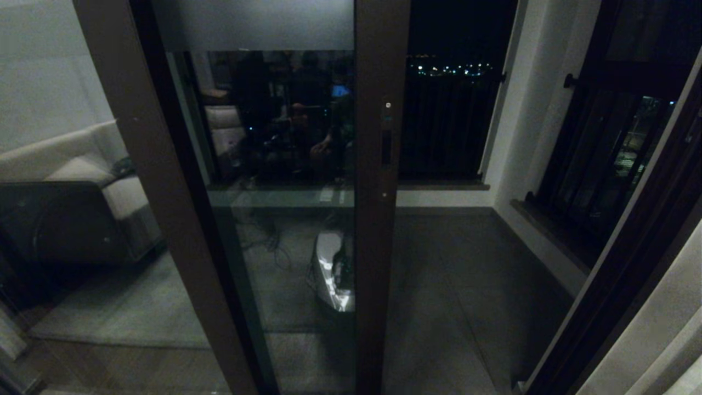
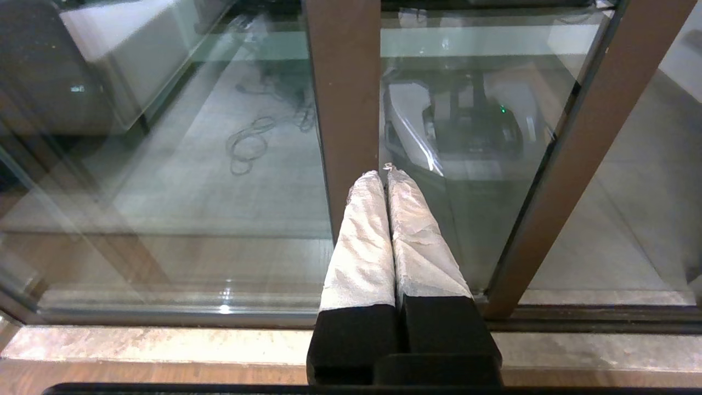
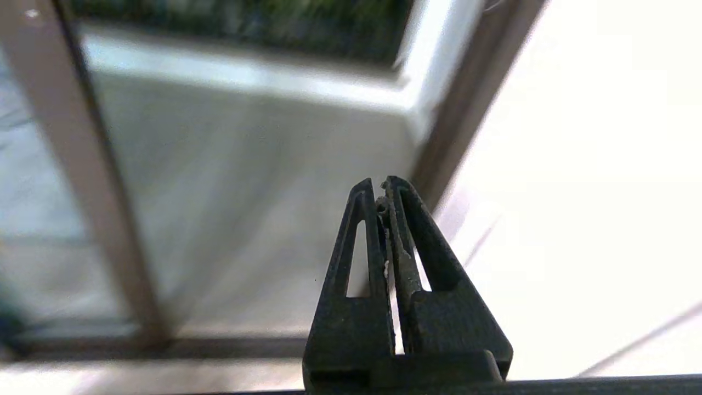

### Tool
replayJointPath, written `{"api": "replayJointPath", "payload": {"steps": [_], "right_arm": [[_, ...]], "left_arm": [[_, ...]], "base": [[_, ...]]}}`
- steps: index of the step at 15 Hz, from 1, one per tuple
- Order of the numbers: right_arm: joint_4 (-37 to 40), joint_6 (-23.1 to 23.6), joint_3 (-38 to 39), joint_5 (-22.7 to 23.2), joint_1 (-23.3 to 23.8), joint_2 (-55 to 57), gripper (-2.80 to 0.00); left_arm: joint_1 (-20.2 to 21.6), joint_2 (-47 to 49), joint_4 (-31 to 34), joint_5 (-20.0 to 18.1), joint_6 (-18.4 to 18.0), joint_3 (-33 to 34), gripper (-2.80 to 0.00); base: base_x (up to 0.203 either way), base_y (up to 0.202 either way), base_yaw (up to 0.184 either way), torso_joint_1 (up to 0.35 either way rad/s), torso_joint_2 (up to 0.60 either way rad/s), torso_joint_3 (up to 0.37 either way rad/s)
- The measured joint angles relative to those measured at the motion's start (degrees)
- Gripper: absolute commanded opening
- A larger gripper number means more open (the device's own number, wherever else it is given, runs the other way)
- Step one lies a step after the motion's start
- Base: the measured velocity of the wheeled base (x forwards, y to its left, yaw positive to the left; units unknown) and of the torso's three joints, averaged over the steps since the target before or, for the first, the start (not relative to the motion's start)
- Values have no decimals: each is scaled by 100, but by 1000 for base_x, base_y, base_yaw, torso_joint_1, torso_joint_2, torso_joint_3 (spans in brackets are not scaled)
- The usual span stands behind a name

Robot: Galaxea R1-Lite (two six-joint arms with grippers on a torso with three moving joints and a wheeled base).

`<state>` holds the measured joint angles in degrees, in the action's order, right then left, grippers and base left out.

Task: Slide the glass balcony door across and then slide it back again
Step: Open the slid door

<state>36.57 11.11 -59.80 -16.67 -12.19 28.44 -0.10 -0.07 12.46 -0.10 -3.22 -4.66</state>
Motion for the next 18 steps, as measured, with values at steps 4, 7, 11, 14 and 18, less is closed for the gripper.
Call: {"api": "replayJointPath", "payload": {"steps": [4, 7, 11, 14, 18], "right_arm": [[519, 552, 329, 806, 939, -1503, -280], [1229, 149, 907, 1510, 1154, -2444, -280], [504, -534, 2783, 2275, 1224, -2800, -280], [-1270, -455, 4676, 2125, 1233, -2844, -280], [-3511, -575, 5772, 1838, 1237, -2846, -280]], "left_arm": [[0, 0, -1, 2, 2, 0, -280], [2, 0, -1, 2, 5, 0, -280], [0, 0, -1, 2, 6, 0, -280], [0, 0, -4, 2, 5, 0, -280], [0, 0, -4, 2, 8, 0, -280]], "base": [[0, 0, 0, 0, 0, 0], [0, 0, 0, 0, 0, 0], [0, 0, 0, 0, 0, 0], [0, 0, 0, 0, 0, 0], [0, 0, 0, 0, 0, 0]]}}
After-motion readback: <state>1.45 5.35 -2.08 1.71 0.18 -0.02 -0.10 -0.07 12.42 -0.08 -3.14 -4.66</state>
